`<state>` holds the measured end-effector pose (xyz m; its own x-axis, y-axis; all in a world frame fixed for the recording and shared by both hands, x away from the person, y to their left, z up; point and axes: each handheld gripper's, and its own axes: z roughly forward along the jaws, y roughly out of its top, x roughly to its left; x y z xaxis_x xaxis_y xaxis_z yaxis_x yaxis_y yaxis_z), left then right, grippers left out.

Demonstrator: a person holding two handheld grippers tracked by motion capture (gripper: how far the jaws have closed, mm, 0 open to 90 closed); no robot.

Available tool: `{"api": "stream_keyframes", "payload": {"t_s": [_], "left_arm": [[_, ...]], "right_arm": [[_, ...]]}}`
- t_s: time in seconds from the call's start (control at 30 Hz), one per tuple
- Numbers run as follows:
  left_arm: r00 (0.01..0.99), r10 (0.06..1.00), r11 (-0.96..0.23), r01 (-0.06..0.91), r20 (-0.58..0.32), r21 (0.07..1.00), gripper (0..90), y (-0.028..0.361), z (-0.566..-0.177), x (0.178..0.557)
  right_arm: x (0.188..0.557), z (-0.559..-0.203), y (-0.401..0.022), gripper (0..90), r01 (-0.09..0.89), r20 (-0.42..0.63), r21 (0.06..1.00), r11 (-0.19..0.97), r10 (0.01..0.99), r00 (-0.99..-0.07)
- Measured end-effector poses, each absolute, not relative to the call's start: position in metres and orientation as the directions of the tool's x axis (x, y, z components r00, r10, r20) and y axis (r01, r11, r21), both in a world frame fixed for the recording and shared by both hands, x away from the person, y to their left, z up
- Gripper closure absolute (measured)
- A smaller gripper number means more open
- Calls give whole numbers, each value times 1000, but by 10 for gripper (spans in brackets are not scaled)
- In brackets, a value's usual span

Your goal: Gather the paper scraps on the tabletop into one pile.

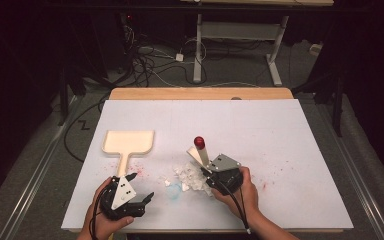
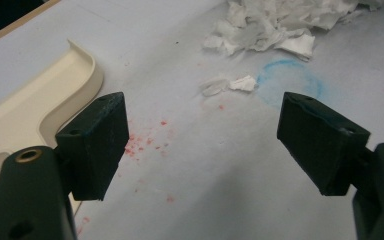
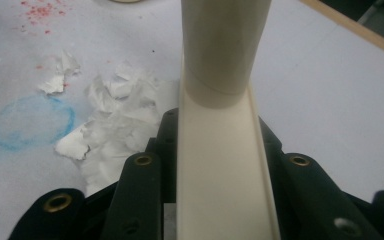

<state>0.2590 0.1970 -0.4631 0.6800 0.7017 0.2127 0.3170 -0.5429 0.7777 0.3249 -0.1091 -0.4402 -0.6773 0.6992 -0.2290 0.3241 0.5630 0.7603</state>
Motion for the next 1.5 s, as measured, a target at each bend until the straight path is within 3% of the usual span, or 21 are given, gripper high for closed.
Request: {"api": "stream_keyframes", "payload": {"t_s": [0.33, 0.67, 1.0, 1.17, 1.5], "left_arm": [[676, 701, -554, 318, 226, 769, 201, 197, -464, 258], [677, 695, -571, 317, 241, 757, 201, 196, -464, 258], [681, 686, -587, 313, 255, 747, 201, 193, -465, 258], [681, 687, -586, 316, 252, 746, 201, 195, -466, 258], [685, 683, -592, 316, 253, 741, 201, 194, -466, 257]], "right_arm": [[329, -419, -157, 686, 286, -207, 827, 484, 736, -645], [324, -403, -208, 686, 306, -86, 856, 418, 697, -712], [325, -413, -181, 686, 318, 66, 897, 308, 618, -784], [311, -400, -177, 686, 236, -20, 908, 347, 598, -801], [292, -380, -200, 686, 178, -118, 876, 448, 557, -822]]}}
